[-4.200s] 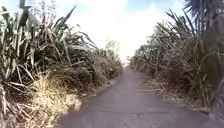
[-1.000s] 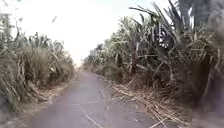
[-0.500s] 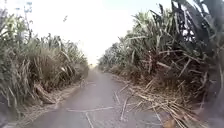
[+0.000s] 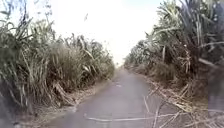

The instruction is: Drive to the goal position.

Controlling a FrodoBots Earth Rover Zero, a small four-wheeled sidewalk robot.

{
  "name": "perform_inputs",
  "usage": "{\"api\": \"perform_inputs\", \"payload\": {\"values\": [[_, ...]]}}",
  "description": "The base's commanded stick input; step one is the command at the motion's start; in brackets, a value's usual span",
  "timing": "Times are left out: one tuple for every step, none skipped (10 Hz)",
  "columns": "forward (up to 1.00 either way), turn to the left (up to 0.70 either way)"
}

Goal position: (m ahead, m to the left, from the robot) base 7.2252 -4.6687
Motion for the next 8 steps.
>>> {"api": "perform_inputs", "payload": {"values": [[0.7, -0.29], [0.7, -0.35], [0.7, -0.35], [0.7, -0.35], [0.7, -0.35], [0.7, -0.35], [0.7, -0.35], [0.7, -0.35]]}}
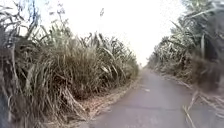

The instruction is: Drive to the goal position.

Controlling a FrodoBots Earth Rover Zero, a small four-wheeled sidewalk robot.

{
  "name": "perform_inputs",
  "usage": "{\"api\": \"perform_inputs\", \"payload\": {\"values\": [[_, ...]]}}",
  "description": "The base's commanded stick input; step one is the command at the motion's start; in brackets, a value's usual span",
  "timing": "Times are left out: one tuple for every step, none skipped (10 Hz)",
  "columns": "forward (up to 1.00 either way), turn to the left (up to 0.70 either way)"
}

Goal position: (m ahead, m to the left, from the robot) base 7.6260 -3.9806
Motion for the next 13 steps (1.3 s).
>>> {"api": "perform_inputs", "payload": {"values": [[0.7, -0.35], [0.7, -0.35], [0.7, -0.35], [0.7, -0.35], [0.7, -0.35], [0.7, -0.35], [0.7, -0.35], [0.7, -0.15], [0.7, 0.0], [0.7, 0.0], [0.7, 0.0], [0.7, 0.0], [0.7, 0.0]]}}
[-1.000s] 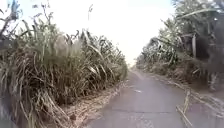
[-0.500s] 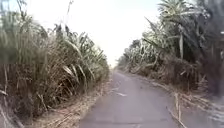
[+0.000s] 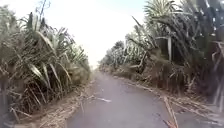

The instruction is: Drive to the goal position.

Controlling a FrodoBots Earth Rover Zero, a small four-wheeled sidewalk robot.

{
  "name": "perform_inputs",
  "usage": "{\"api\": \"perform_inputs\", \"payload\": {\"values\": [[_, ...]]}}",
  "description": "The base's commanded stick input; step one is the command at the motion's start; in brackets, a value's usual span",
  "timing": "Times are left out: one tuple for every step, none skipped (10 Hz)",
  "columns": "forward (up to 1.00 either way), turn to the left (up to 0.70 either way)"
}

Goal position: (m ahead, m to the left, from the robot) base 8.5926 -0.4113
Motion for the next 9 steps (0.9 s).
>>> {"api": "perform_inputs", "payload": {"values": [[0.7, 0.0], [0.7, 0.0], [0.7, 0.0], [0.7, 0.0], [0.7, 0.0], [0.7, 0.0], [0.7, 0.0], [0.7, 0.0], [0.7, 0.0]]}}
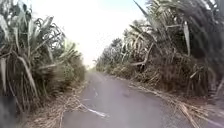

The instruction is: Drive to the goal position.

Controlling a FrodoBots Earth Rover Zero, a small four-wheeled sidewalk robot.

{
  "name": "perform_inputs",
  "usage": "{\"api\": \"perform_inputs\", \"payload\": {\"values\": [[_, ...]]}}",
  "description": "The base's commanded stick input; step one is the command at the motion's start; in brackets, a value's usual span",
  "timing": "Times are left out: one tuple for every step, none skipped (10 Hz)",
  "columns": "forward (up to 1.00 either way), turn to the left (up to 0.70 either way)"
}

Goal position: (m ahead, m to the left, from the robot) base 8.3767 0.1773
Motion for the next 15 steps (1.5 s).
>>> {"api": "perform_inputs", "payload": {"values": [[0.7, 0.0], [0.7, 0.0], [0.7, 0.0], [0.7, 0.0], [0.7, 0.0], [0.7, 0.0], [0.7, 0.0], [0.7, 0.0], [0.7, 0.0], [0.7, 0.0], [0.7, 0.0], [0.7, 0.0], [0.7, 0.0], [0.7, 0.0], [0.7, 0.0]]}}
